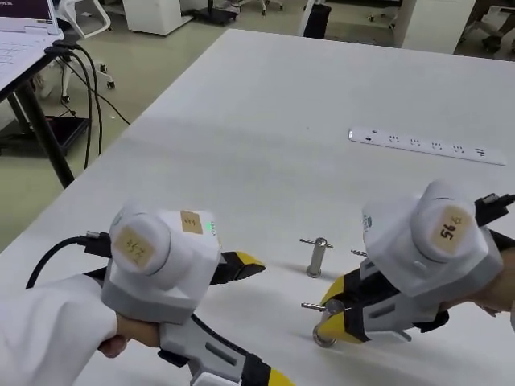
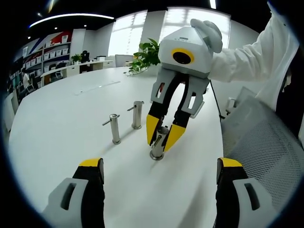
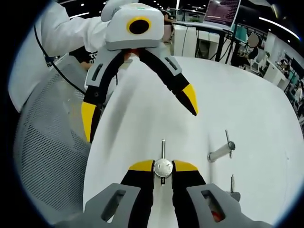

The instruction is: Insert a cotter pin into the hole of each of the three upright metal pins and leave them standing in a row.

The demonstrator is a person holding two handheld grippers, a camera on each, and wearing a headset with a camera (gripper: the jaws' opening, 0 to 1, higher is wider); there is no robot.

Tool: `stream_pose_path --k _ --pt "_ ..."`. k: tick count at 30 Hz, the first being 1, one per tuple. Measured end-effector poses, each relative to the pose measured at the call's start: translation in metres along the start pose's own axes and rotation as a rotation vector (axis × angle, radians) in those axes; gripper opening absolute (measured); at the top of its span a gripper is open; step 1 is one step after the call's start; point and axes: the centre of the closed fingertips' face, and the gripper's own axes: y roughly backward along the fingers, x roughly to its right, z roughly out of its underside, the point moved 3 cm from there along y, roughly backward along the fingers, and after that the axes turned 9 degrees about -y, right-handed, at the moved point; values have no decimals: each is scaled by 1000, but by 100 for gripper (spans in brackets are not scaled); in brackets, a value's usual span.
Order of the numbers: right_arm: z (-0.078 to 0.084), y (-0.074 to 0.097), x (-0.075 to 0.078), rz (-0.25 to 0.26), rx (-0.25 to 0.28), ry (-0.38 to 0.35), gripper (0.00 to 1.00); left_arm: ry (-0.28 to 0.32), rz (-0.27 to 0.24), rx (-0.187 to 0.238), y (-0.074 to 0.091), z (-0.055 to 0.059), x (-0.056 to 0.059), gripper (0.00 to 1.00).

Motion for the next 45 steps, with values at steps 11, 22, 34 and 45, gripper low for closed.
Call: stream_pose_path --k 11,22,34,45 --pt "0 17 3 37 35 -40 8 -4 -35 2 0 -2 -6 99" --pt "28 56 16 109 53 -108 8 22 -64 24 6 -9 -11 99" --pt "67 88 38 164 38 -137 8 33 -78 15 10 -10 -13 99" --pt "76 89 64 174 53 -149 8 39 -82 9 10 -11 -12 98"
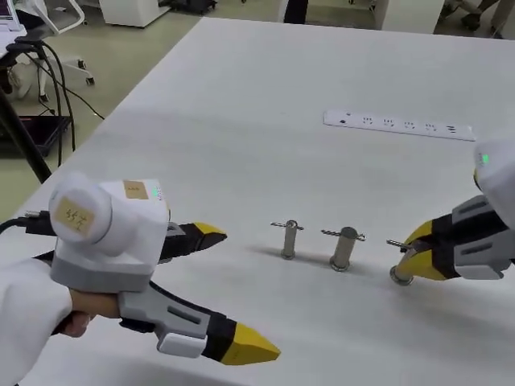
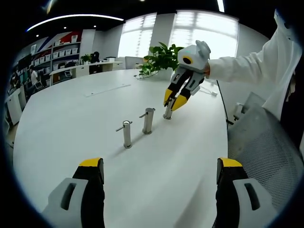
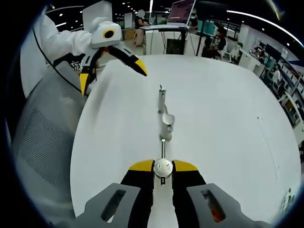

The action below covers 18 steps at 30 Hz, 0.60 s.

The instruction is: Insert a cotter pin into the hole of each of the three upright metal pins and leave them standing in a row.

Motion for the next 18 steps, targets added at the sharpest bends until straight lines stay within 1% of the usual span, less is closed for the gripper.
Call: stream_pose_path --k 2,6,9,12,16,18 --pt "1 -3 3 -5 -9 4 8 3 -1 -1 0 0 1 98" --pt "0 -7 5 -16 -4 19 8 7 -4 -5 0 1 1 98" --pt "2 -10 8 -12 2 55 8 4 -15 -7 1 2 1 98" --pt "5 -13 9 -20 -2 48 8 9 -11 -11 1 2 3 98" --pt "8 -14 8 -27 0 56 8 13 -11 -7 2 2 4 98" --pt "9 -15 9 -40 8 42 8 12 -8 -9 2 3 4 97"
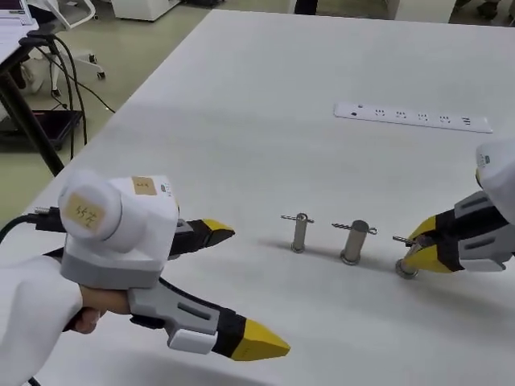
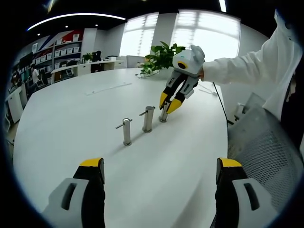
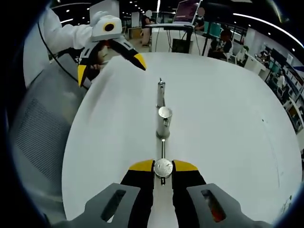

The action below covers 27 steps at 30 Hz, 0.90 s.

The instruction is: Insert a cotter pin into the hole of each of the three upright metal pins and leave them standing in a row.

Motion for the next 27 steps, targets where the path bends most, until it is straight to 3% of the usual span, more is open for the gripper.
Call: stream_pose_path --k 12,16,19,21,27 --pt "-3 -3 5 -16 36 19 9 21 4 -4 -2 3 3 95" --pt "-4 -3 7 13 36 29 10 24 10 -5 -2 3 5 95" --pt "-5 -3 5 5 61 30 11 22 10 -9 -2 4 6 95" --pt "-7 -1 2 -2 96 11 15 21 7 -7 -2 3 7 95" --pt "-11 11 -5 15 132 0 32 19 -16 3 -1 0 5 95"
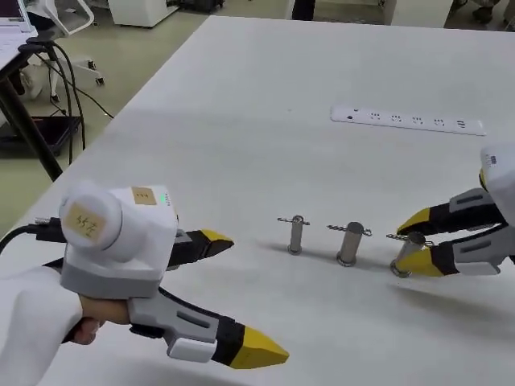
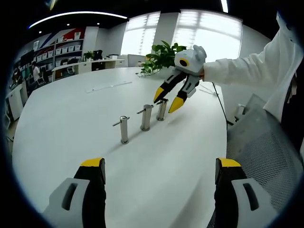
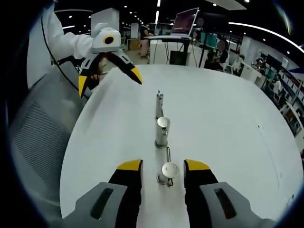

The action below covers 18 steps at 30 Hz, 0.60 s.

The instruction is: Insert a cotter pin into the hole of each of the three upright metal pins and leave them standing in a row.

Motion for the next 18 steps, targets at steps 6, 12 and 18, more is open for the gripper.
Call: stream_pose_path --k 6,12,18 --pt "-15 17 -8 51 135 -83 60 33 -23 38 4 -7 -1 96" --pt "-10 29 -21 88 182 -130 64 73 -59 71 7 -11 -4 96" --pt "-8 38 -27 122 271 -237 70 96 -91 112 11 -20 -5 96"
